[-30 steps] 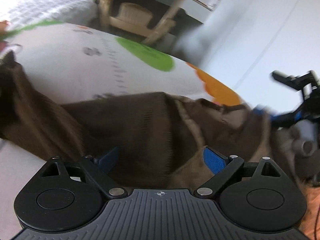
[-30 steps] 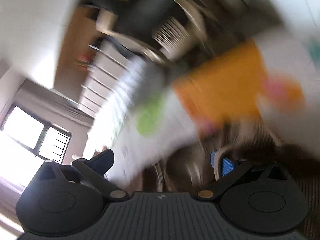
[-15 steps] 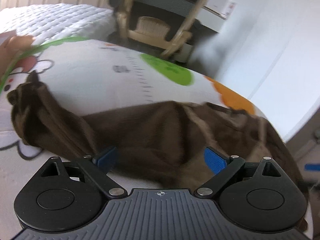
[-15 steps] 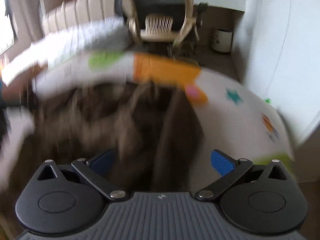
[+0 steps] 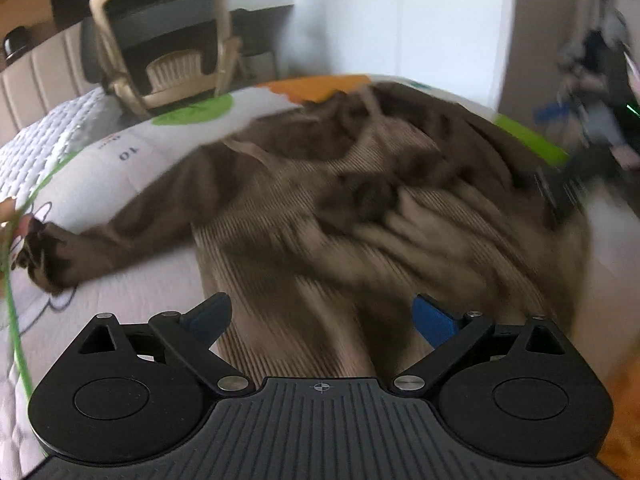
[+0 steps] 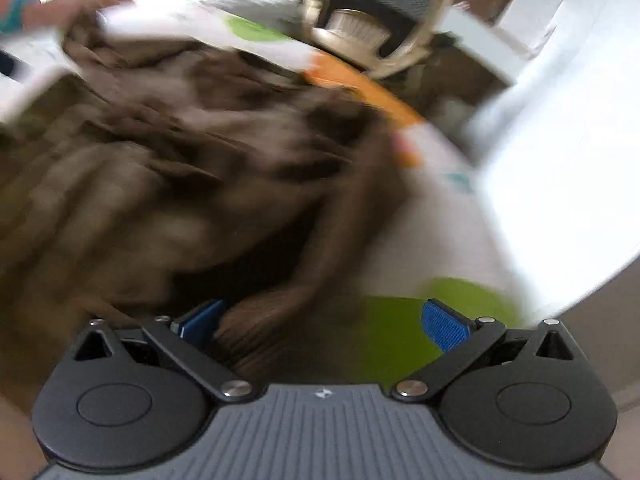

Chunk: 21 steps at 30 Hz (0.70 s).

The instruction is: Fold clothes

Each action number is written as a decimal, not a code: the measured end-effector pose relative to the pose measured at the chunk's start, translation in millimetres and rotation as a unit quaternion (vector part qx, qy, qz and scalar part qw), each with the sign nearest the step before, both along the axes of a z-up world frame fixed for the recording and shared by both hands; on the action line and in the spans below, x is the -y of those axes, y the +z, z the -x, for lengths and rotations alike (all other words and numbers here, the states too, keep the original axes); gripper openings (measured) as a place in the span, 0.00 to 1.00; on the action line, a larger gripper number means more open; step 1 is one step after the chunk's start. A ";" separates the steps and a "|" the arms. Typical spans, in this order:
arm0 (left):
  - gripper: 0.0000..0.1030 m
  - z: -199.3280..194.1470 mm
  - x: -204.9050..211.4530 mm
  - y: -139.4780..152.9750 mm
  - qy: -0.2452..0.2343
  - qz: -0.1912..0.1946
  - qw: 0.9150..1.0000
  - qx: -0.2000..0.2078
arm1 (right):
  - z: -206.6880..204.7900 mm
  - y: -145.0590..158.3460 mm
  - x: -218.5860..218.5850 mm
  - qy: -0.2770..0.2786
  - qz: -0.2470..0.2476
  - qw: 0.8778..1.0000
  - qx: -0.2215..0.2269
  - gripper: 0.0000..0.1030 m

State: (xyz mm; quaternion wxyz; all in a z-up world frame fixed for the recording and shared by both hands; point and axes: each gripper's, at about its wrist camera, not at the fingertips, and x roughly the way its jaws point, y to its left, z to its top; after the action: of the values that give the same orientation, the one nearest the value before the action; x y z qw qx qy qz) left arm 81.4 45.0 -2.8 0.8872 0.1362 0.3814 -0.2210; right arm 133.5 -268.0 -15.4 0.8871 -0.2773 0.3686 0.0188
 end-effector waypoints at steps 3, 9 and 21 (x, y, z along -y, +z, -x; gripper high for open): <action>0.97 30.1 -6.9 -0.3 -0.018 -0.005 1.000 -0.007 | 6.1 6.7 23.0 -0.078 0.123 0.985 0.095 1.00; 0.98 70.8 8.1 -2.6 -0.089 -0.042 0.995 -0.001 | 78.9 37.2 15.7 0.005 0.036 0.993 0.114 1.00; 0.98 53.3 59.8 -17.7 -0.047 -0.118 0.988 0.082 | 142.5 -2.0 -86.3 0.209 -0.173 0.962 -0.015 1.00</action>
State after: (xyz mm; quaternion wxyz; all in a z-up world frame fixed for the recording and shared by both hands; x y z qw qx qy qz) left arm 28.1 -14.8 -20.5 0.8818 0.2758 0.3237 -0.2040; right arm -9.0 -181.6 -17.4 0.8922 -0.1907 0.3065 0.2714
